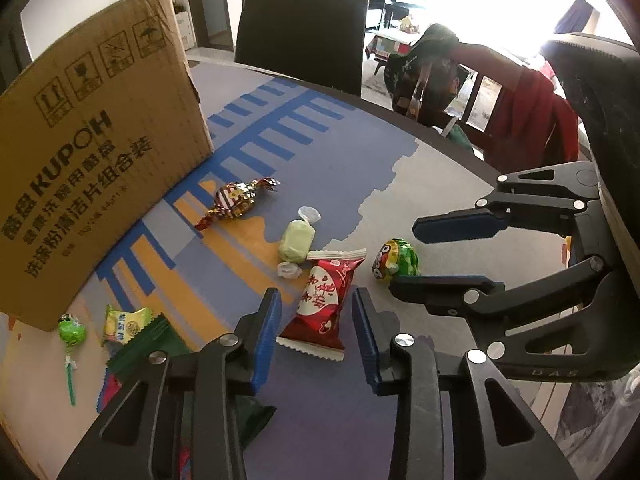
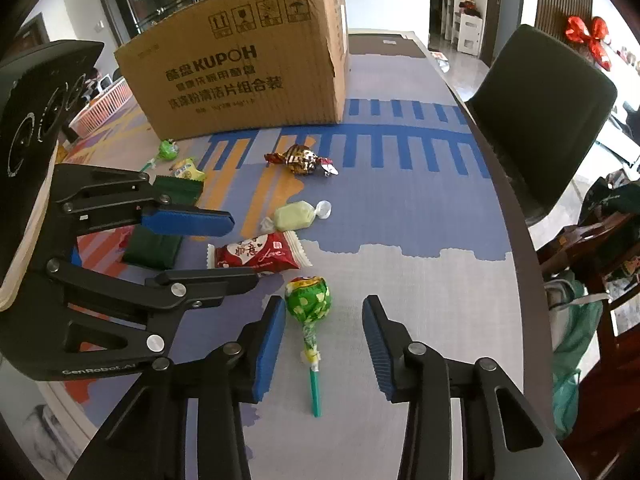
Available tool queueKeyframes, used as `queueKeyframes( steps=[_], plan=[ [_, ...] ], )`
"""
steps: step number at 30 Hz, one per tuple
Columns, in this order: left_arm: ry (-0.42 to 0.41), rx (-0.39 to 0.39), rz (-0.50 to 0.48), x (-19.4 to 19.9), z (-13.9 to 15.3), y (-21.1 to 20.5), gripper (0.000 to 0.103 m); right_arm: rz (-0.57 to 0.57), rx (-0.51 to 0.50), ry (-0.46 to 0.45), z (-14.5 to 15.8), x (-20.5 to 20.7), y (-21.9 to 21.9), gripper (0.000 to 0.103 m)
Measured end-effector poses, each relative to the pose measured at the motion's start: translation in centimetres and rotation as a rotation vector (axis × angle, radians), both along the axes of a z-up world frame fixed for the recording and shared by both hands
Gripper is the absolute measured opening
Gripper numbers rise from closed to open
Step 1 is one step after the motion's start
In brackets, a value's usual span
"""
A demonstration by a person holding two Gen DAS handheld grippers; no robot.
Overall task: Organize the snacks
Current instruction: 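Grasp the red-white candy with the left tool while the right tool grasps the green lollipop, then carry both candies over the cardboard box and open both tools to drop them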
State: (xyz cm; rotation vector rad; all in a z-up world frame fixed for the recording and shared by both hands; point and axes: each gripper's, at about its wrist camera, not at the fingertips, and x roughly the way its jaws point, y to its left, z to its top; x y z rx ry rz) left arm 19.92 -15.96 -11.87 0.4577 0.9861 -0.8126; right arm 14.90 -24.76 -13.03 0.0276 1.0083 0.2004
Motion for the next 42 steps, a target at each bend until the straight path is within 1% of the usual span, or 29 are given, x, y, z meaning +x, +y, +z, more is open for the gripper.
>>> queueKeyframes(
  steps=[6,10,13,15,21,24,29,33,35,40,42],
  plan=[
    [0.028,-0.003,0.020,0.2,-0.5,-0.2,0.031,0.004,0.015,0.015,-0.5,0.2,-0.2,0.037],
    [0.040,-0.008,0.036,0.2,-0.6,-0.3,0.024,0.013,0.018,0.010,-0.5,0.4,-0.1,0.030],
    [0.051,-0.022,0.060,0.2,-0.6,0.0,0.023,0.016,0.026,0.009,-0.6,0.5,0.0,0.026],
    [0.058,-0.031,0.075,0.0,-0.6,0.3,0.023,0.012,0.028,0.006,-0.6,0.5,0.1,0.026],
    [0.039,-0.071,0.151,-0.7,0.4,1.6,0.023,-0.008,0.035,-0.004,-0.2,0.0,-0.1,0.026],
    [0.029,-0.096,0.181,-0.9,0.9,2.1,0.022,-0.013,0.041,-0.018,0.5,-0.3,0.0,0.026],
    [0.018,-0.108,0.203,-1.1,1.3,2.7,0.021,-0.002,0.035,-0.053,1.8,-0.8,0.6,0.026],
    [0.033,-0.087,0.210,-1.1,0.8,2.7,0.021,0.002,0.022,-0.060,2.2,-0.9,1.0,0.026],
    [0.037,-0.065,0.210,-1.1,0.3,2.5,0.018,0.005,0.023,-0.051,2.0,-0.9,1.1,0.026],
    [0.033,-0.050,0.208,-1.0,0.3,2.2,0.019,0.006,0.029,-0.027,1.3,-1.1,1.1,0.026],
    [0.045,-0.050,0.215,-0.9,0.3,2.2,0.020,0.005,0.034,-0.018,1.1,-1.2,1.1,0.026]
  ],
)
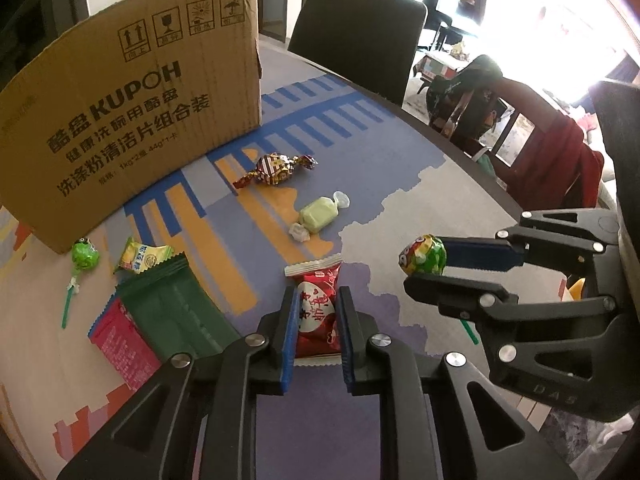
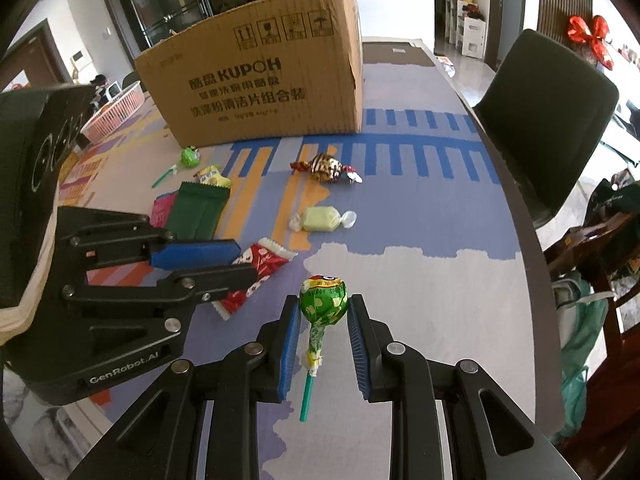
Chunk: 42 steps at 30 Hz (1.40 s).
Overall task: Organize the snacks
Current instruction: 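Carry both candies over the cardboard box and open both tools to drop them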
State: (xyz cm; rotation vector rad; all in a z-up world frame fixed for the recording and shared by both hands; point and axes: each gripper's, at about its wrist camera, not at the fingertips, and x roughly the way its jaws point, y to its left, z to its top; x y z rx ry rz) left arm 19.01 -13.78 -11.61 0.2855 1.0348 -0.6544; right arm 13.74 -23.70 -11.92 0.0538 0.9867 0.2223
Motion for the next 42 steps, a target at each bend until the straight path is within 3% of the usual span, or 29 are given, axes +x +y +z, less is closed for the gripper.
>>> queueKeyframes(
  steps=[8,13,22,42],
  plan=[
    [0.020,0.026,0.017,0.3,-1.3,-0.4,0.022,-0.001,0.004,0.001,-0.1,0.0,0.0,0.026],
    [-0.006,0.013,0.039,0.2,-0.3,0.0,0.022,-0.002,0.010,0.005,-0.1,-0.1,0.0,0.026],
    [-0.066,-0.069,0.136,0.5,3.6,2.4,0.022,0.003,0.013,-0.060,2.3,0.4,0.4,0.026],
    [-0.291,-0.187,0.308,4.9,15.0,8.4,0.022,0.036,0.046,-0.337,13.3,6.2,3.7,0.026]
  ],
)
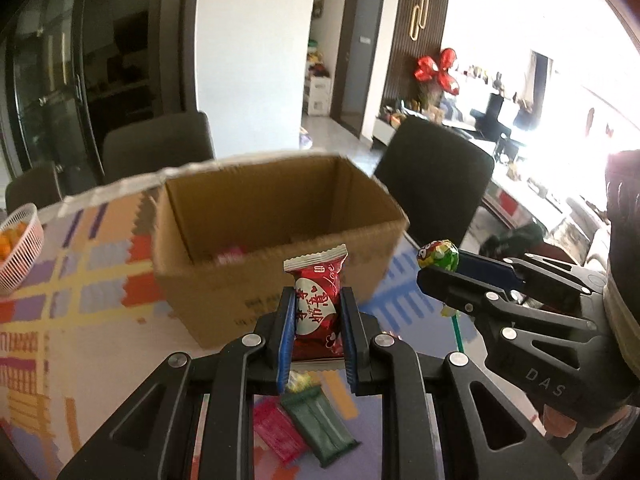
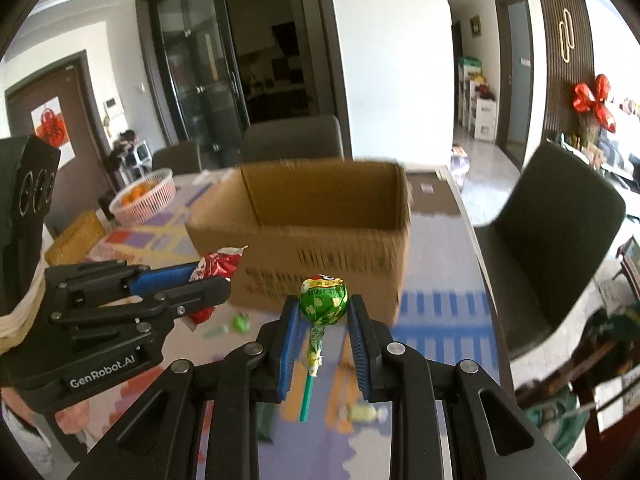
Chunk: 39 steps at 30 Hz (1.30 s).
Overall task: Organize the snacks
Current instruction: 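Carry both candies over the cardboard box and open both tools to drop them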
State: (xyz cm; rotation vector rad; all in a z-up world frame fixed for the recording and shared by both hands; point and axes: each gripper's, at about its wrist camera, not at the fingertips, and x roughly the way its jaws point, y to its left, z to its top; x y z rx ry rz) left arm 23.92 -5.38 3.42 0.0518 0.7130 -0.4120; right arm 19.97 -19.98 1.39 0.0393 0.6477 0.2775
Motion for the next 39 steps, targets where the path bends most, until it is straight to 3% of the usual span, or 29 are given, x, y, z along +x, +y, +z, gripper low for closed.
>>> queueKeyframes(
  steps=[6,12,24,27,29,39],
  plan=[
    [-0.037,0.001,0.036,2.0,2.3,1.2,0.022,0.023,0.020,-0.041,2.9,2.6,1.1,0.026],
    [-0.015,0.002,0.062,5.1,3.0,2.1,0.022,0.031,0.010,-0.038,4.4,5.9,2.0,0.026],
    [0.049,0.053,0.095,10.1,1.9,2.5,0.022,-0.003,-0.033,0.032,3.8,12.7,2.9,0.026],
    [0.048,0.049,0.104,10.5,1.9,2.5,0.037,-0.021,-0.041,0.036,3.5,13.5,3.0,0.029],
    [0.038,0.041,0.108,10.0,2.1,2.8,0.045,-0.044,-0.056,0.039,3.3,13.7,3.0,0.041],
    [-0.017,0.077,0.138,5.6,2.5,2.8,0.053,-0.050,-0.053,0.004,3.7,9.4,1.9,0.047]
  ],
)
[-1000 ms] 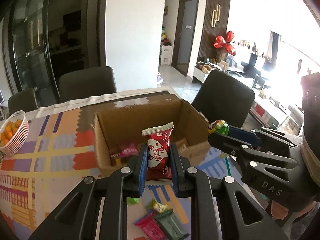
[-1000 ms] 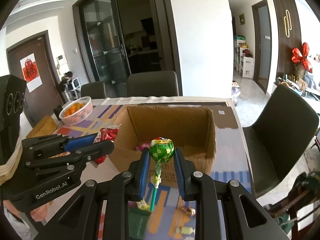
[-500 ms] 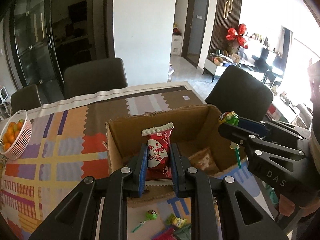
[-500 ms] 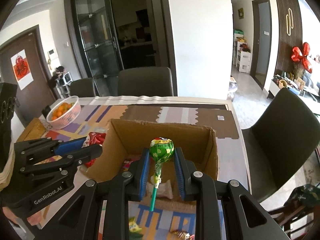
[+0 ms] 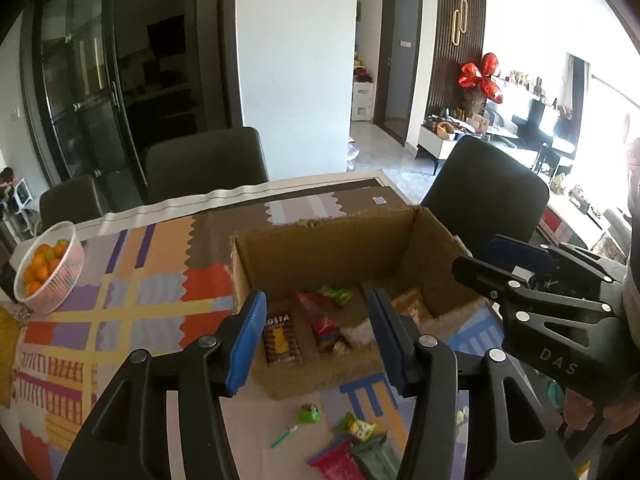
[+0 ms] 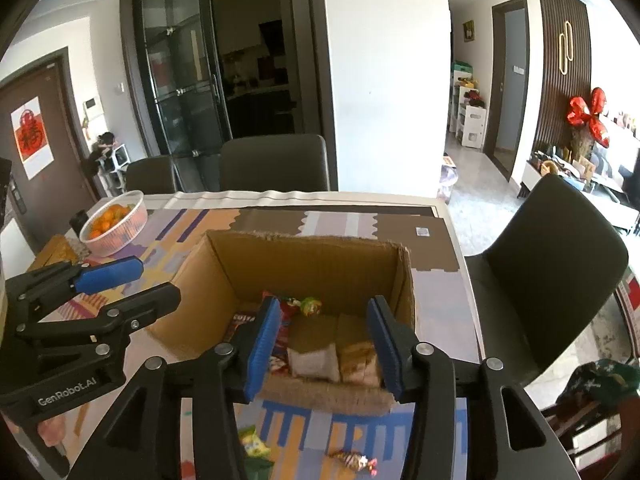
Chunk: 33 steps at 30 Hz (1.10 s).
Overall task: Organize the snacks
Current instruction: 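Carry both candies over the cardboard box and open both tools to drop them, then grasp the yellow-green pack with the left tool while the right tool grasps the gold-wrapped candy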
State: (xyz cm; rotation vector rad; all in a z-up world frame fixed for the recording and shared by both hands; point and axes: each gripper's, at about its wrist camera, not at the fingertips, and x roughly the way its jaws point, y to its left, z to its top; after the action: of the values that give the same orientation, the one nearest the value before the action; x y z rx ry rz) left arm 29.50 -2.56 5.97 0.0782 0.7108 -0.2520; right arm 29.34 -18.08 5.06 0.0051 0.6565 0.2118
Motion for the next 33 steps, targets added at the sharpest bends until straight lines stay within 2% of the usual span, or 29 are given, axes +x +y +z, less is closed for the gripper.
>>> queueKeyframes(
  steps=[2,14,23,33],
  plan=[
    [-0.005,0.002,-0.005,-1.1,-0.2,0.0,0.054,-0.001,-0.011,-0.002,0.0,-0.8,-0.1,0.051],
    [-0.014,0.051,-0.012,-5.6,-2.4,-0.4,0.056,-0.024,-0.034,-0.013,-1.4,-5.5,-1.5,0.051],
    [0.063,0.040,-0.020,-6.9,-5.7,-0.8,0.056,-0.040,-0.047,0.022,-3.5,-7.1,-2.4,0.051],
    [0.173,0.016,-0.013,-7.4,-10.0,-1.4,0.056,-0.027,-0.075,0.110,-7.4,-7.8,-2.9,0.051]
  ],
)
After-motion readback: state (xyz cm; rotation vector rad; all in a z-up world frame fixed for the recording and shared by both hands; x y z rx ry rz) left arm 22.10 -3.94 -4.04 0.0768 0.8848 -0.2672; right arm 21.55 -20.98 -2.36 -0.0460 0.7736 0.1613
